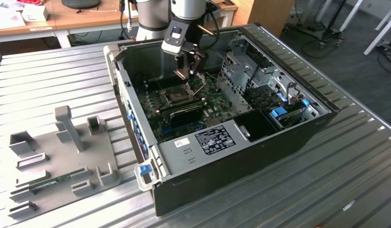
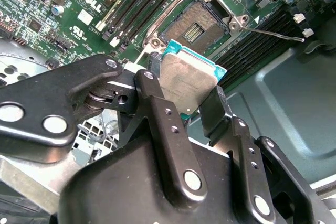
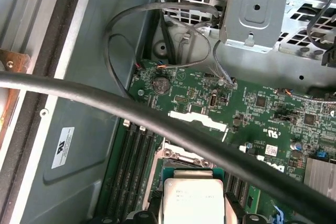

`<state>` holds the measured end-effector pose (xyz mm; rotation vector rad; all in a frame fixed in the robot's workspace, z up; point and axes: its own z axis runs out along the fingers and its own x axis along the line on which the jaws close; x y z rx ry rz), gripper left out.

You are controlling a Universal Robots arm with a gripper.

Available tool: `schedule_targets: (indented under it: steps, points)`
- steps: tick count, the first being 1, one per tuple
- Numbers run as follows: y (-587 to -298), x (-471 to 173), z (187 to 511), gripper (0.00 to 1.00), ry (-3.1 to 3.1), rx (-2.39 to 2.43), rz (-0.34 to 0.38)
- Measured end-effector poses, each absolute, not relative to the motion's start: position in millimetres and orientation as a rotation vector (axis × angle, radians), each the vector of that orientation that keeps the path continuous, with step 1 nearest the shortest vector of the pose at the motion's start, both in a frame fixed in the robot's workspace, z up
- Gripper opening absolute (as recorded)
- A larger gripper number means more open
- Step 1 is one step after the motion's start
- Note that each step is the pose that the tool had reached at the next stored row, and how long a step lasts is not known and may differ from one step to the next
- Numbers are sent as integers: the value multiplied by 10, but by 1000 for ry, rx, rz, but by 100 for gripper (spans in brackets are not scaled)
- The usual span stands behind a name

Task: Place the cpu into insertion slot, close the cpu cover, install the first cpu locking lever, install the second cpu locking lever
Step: 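Place the cpu into insertion slot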

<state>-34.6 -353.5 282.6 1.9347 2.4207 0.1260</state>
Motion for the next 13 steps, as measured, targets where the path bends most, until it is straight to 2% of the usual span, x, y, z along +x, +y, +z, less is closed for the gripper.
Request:
schedule_targets:
  steps: [13]
  points:
    - [-3535, -346, 2815, 54, 2220, 2152, 119]
